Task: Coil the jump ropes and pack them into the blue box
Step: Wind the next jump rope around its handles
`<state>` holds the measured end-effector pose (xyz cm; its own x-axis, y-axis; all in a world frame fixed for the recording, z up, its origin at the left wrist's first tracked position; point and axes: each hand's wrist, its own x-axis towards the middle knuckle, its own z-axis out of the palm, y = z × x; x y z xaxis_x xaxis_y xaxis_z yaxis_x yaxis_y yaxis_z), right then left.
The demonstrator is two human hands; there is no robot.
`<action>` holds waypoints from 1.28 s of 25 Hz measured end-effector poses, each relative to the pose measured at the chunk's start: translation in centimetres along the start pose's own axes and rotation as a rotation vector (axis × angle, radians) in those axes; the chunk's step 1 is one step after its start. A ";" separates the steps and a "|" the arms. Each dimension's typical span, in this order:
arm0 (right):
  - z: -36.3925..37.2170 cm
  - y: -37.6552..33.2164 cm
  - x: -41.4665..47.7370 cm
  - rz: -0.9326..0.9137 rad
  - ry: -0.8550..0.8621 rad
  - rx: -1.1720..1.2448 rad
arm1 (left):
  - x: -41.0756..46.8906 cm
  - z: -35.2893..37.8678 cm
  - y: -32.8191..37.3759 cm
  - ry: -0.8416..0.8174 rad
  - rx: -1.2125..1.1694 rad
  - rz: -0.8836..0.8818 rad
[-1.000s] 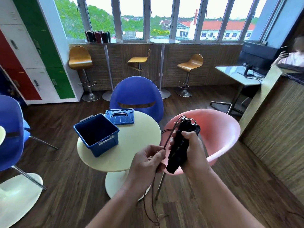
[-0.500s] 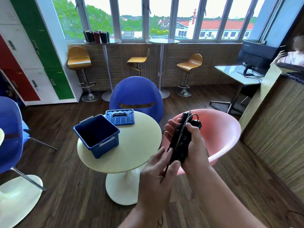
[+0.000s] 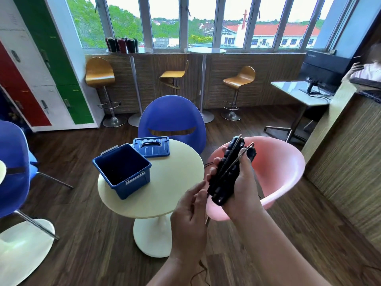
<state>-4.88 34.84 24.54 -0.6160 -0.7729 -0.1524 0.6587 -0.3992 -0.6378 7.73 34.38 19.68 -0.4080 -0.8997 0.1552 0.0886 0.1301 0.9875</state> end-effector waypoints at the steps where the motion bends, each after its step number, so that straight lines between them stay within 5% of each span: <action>1: 0.2 0.0 -0.1 -0.003 -0.002 -0.007 | -0.1 0.0 0.1 -0.008 -0.047 -0.104; 4: 0.3 0.2 -0.1 0.008 -0.040 -0.003 | -0.1 0.2 0.9 -0.131 -0.120 -0.344; 7: 0.1 0.3 0.1 0.013 -0.028 0.022 | 0.6 0.1 1.5 -0.174 -0.161 -0.406; 14: 0.5 0.7 0.1 0.053 0.029 0.117 | 1.1 0.5 1.8 -0.100 -0.240 -0.509; 19: 1.0 1.3 -0.3 0.085 0.068 0.218 | 1.0 2.2 3.1 0.041 -0.510 -0.665; 23: 1.2 1.4 -0.2 0.082 0.109 0.097 | 1.2 2.4 3.6 0.107 -0.632 -0.726; 32: 2.6 -0.2 -0.4 -0.123 0.032 -0.105 | 1.4 1.2 3.6 0.050 -0.400 -0.379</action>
<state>-3.64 33.91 26.69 -0.7035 -0.7049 -0.0911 0.5298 -0.4346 -0.7283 6.38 34.11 23.44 -0.4356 -0.8728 -0.2201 0.2862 -0.3661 0.8855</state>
